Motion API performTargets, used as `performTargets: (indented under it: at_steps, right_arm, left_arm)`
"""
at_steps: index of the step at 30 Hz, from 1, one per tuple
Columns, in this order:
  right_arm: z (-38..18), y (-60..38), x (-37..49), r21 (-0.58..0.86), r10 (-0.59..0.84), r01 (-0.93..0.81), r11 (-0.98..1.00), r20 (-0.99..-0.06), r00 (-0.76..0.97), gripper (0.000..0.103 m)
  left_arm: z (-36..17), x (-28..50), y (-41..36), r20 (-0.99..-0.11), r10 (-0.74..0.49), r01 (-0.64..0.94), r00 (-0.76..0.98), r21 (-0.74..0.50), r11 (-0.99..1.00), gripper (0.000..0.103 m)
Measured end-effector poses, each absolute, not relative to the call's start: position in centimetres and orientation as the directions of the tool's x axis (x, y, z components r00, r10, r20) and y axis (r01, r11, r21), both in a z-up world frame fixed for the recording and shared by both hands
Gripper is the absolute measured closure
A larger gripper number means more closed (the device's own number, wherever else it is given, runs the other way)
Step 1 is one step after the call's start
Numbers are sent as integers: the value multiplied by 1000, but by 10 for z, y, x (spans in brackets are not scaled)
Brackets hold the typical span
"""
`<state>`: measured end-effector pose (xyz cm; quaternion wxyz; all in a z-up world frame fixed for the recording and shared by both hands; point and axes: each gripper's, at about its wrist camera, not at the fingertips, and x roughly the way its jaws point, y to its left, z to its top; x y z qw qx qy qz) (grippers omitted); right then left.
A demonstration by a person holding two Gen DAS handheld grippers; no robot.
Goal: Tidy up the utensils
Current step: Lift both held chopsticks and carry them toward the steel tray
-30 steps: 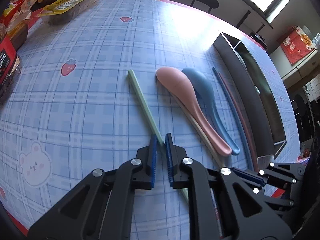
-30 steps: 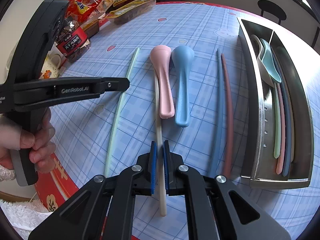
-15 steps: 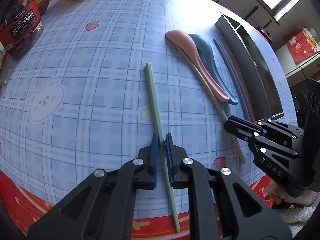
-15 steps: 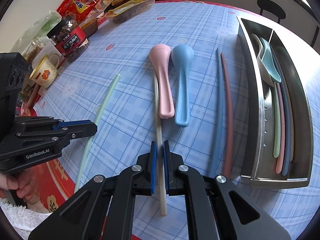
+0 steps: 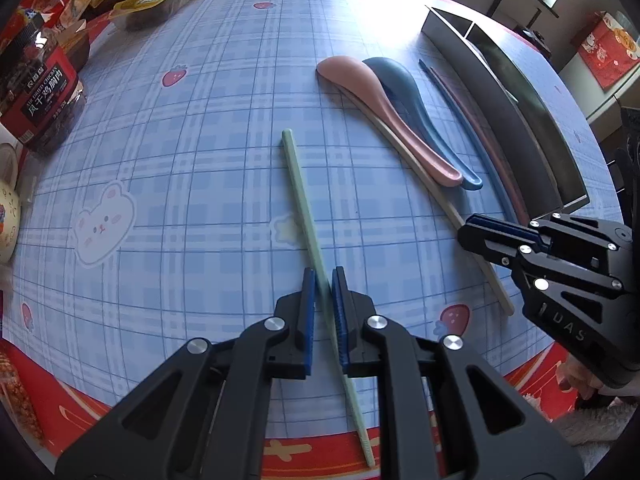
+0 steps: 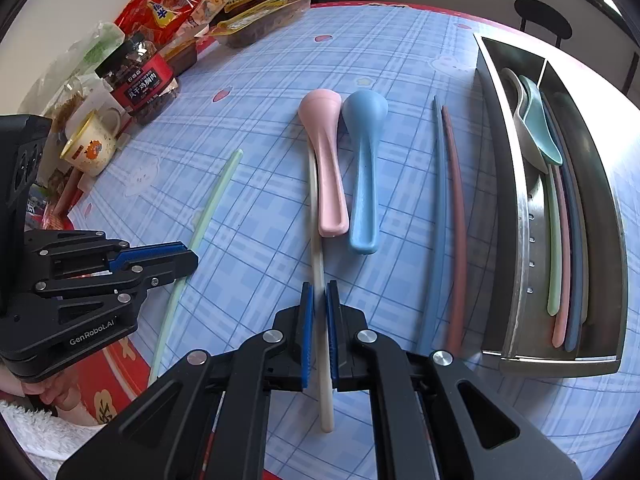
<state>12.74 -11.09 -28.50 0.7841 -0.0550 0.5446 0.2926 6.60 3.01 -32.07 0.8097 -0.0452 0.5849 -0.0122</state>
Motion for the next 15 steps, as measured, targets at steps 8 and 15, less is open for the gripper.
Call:
performTargets:
  at_steps: [8, 15]
  right_arm:
    - [-284, -105, 121, 215, 387, -543, 812, -894, 225, 96]
    - [-284, -104, 117, 219, 391, -555, 803, -896, 212, 96]
  left_arm:
    - [-320, 65, 33, -939, -81, -27, 334, -96, 995, 89]
    - [-320, 58, 23, -931, -21, -1, 364, -23, 1000, 88]
